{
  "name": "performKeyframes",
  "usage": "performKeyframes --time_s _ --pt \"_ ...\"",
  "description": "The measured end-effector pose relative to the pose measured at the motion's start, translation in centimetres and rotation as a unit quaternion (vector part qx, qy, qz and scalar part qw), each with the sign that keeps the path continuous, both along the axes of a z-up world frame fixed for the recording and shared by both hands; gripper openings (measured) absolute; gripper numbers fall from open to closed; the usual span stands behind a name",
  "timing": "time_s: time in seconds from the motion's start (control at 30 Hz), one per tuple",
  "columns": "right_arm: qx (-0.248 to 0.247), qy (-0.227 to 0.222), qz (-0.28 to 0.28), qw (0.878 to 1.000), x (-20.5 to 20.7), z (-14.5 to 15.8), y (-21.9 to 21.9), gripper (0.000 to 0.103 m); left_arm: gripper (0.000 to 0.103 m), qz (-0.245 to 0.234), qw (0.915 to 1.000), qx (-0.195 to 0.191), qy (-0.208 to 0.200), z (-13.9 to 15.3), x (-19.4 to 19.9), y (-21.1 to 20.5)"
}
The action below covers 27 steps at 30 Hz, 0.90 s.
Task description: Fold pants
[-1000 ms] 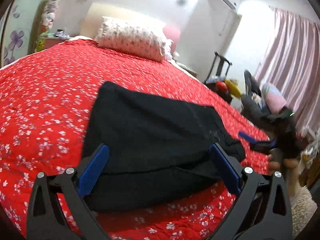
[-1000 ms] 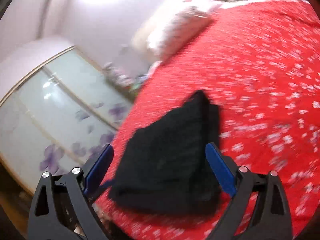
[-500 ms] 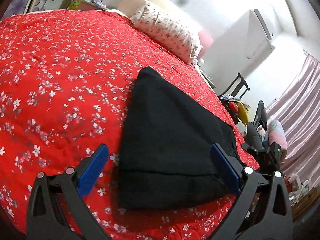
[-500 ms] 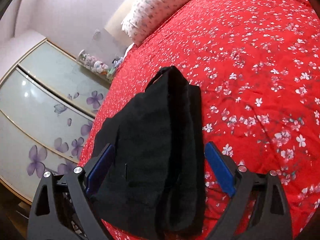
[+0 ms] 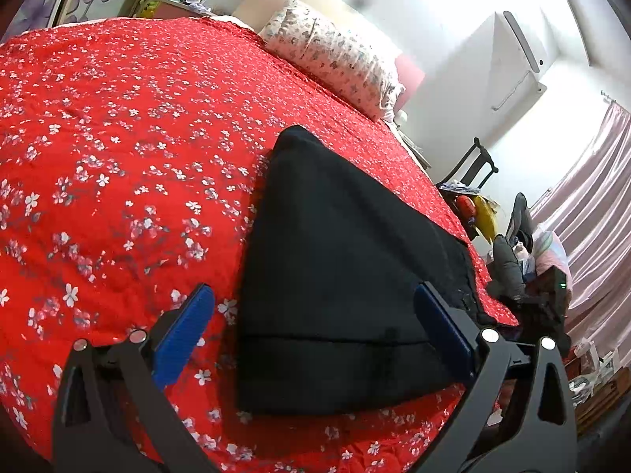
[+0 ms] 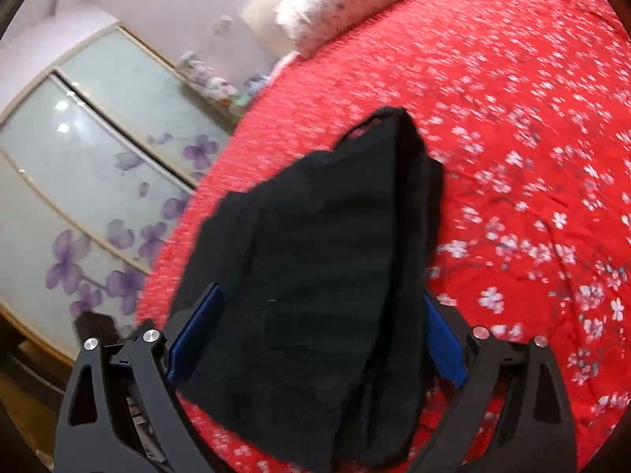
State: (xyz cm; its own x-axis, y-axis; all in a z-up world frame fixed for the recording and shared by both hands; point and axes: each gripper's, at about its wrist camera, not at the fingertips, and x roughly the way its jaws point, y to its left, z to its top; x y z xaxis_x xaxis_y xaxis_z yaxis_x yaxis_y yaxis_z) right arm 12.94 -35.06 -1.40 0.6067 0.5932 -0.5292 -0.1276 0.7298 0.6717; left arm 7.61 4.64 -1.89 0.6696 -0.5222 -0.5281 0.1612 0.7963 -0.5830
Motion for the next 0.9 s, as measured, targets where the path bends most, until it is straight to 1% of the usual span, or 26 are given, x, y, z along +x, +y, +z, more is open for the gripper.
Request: performKeyframes --time_s 0.03,0.07,0.1,0.17,0.37,0.43,0.57,0.6,0.63,0.73,0.83,0.9 --pt "0.014 -0.005 0.001 1.000 0.0 0.1 -0.3 0.096 0.101 0.000 1.0000 0.000 0.000 0.0 0.0 0.0" --pt "0.029 -0.001 -0.004 1.000 0.0 -0.1 -0.7 0.095 0.101 0.000 1.0000 -0.001 0.000 0.0 0.0 0.0" --pt "0.033 0.010 -0.011 0.999 0.2 -0.4 -1.0 0.095 0.101 0.000 1.0000 -0.001 0.000 -0.1 0.0 0.0" --pt "0.023 0.033 -0.019 0.999 0.7 -1.0 -1.1 0.094 0.101 0.000 1.0000 -0.002 0.000 0.0 0.0 0.0" --pt "0.005 0.045 -0.022 0.999 0.9 -1.3 -0.4 0.094 0.101 -0.001 1.0000 -0.001 0.000 0.0 0.0 -0.1" --pt "0.008 0.037 -0.014 0.999 0.8 -1.1 -0.1 0.094 0.101 -0.002 1.0000 0.000 0.000 0.1 0.0 -0.2" --pt "0.018 -0.022 0.018 0.999 -0.3 0.8 0.6 0.094 0.101 -0.001 1.0000 -0.005 0.001 0.0 0.0 -0.1" --pt "0.024 -0.028 0.021 0.999 -0.4 1.0 0.6 0.094 0.101 0.000 1.0000 -0.007 0.002 0.0 0.0 -0.1" --pt "0.030 -0.025 0.019 0.999 -0.3 0.9 0.4 0.094 0.101 0.000 1.0000 -0.008 0.003 -0.1 0.0 0.0" --pt "0.046 0.025 -0.007 0.999 0.6 -0.8 -0.7 0.089 0.101 -0.001 1.0000 -0.006 0.001 -0.1 -0.1 0.0" --pt "0.063 0.036 -0.013 0.997 0.9 -1.4 -1.1 0.086 0.101 -0.003 1.0000 -0.005 0.001 -0.1 -0.2 0.0" --pt "0.069 0.041 -0.020 0.997 0.9 -1.9 -1.2 0.080 0.101 -0.002 1.0000 -0.007 0.001 -0.1 -0.2 0.0"
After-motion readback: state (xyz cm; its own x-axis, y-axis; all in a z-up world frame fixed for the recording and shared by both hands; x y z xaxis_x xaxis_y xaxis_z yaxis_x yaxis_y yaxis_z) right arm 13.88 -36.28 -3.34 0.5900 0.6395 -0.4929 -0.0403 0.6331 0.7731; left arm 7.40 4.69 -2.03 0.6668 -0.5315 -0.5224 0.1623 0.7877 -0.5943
